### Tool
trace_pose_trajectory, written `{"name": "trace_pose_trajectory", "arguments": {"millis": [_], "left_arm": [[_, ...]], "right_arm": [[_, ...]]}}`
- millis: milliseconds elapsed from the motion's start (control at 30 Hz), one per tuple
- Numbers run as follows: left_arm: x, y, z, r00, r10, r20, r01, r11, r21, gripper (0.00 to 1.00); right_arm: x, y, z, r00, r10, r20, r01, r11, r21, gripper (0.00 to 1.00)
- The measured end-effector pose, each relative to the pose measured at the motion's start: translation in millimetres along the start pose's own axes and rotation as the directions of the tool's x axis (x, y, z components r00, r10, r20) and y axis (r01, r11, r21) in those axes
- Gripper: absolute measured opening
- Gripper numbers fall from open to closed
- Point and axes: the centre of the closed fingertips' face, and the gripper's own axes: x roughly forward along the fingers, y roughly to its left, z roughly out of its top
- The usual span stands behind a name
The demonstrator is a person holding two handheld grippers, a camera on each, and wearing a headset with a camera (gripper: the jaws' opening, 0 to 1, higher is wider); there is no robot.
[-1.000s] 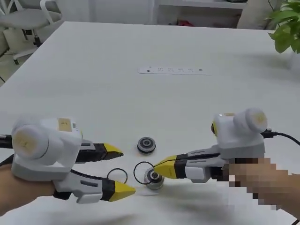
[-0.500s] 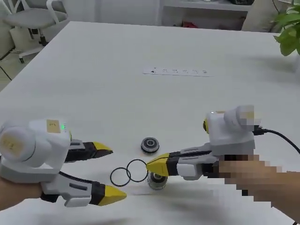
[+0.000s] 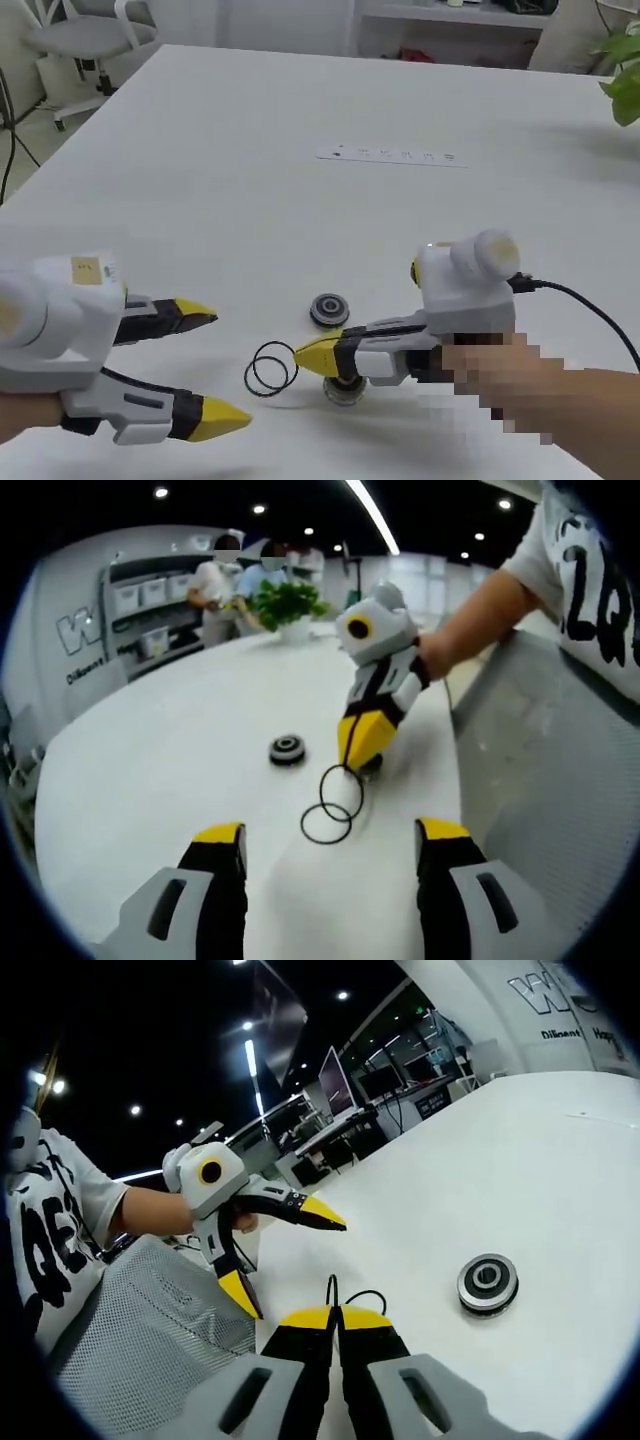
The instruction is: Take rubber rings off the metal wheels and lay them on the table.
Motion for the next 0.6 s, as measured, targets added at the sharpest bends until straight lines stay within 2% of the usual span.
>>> {"name": "trace_pose_trajectory", "arguments": {"millis": [300, 600], "left_arm": [[-5.9, 5.9, -2.5, 0.9996, 0.028, -0.001, -0.028, 1.0, -0.008, 0.7], [-6.7, 5.7, -6.9, 0.9995, 0.027, -0.013, -0.028, 0.999, -0.016, 0.7]], "right_arm": [[11.7, -3.5, -4.5, 0.9997, -0.022, -0.011, 0.022, 1.0, 0.008, 0.0], [14.3, -9.8, -8.1, 0.9975, -0.067, -0.021, 0.067, 0.998, -0.007, 0.0]]}}
